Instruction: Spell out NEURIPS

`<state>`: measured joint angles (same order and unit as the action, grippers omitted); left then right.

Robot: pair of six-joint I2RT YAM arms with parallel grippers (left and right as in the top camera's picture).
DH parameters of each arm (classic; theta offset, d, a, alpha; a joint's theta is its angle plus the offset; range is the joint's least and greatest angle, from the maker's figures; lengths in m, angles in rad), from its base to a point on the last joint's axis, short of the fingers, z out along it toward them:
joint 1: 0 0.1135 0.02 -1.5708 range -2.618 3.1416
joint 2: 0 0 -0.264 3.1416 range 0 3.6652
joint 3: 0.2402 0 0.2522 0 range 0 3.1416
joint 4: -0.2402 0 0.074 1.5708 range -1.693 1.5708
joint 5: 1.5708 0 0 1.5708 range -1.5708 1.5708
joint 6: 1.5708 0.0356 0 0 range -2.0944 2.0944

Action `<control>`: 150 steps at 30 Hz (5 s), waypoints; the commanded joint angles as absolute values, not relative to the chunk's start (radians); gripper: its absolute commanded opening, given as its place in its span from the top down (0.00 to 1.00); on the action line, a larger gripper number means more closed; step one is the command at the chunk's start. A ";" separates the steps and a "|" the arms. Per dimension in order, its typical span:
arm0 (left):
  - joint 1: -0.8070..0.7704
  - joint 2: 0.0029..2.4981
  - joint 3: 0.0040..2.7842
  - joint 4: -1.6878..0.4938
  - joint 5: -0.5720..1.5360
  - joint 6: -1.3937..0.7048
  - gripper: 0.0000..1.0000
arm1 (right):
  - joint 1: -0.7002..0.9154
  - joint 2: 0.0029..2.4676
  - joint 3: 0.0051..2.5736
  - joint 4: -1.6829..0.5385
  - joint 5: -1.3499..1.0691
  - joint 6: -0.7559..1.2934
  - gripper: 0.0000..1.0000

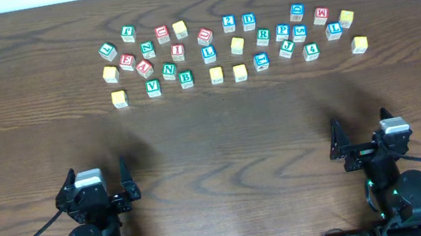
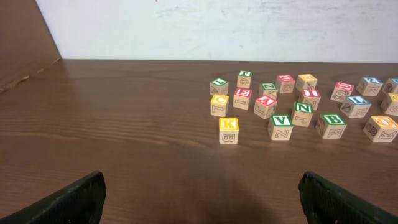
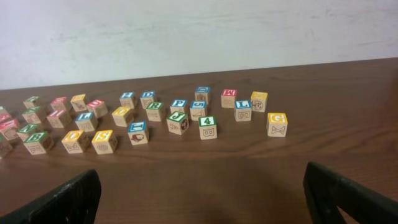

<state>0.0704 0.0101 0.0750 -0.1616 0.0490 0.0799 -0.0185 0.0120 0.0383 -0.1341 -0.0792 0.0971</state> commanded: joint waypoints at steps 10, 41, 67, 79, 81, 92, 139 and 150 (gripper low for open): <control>0.072 0.005 0.048 -0.167 0.037 0.093 0.02 | -0.025 0.014 0.035 -0.134 -0.078 0.088 0.01; 0.072 0.005 0.048 -0.167 0.037 0.093 0.02 | -0.025 0.014 0.035 -0.134 -0.078 0.088 0.01; 0.072 0.005 0.048 -0.163 0.036 0.093 0.03 | -0.025 0.014 0.035 -0.134 -0.078 0.088 0.01; 0.072 0.005 0.048 -0.162 0.037 0.093 0.02 | -0.025 0.014 0.035 -0.111 -0.062 0.088 0.01; 0.072 0.005 0.048 -0.162 0.037 0.093 0.03 | -0.025 0.014 0.035 -0.088 -0.059 0.086 0.01; 0.072 0.036 0.074 -0.139 0.036 0.093 0.02 | -0.025 0.013 0.036 -0.043 -0.062 -0.009 0.01; 0.072 1.339 1.443 -0.871 0.125 0.105 0.02 | -0.025 1.318 1.345 -0.841 -0.232 -0.087 0.01; 0.072 1.570 1.548 -0.938 0.225 0.104 0.02 | -0.025 1.531 1.496 -0.926 -0.249 -0.081 0.01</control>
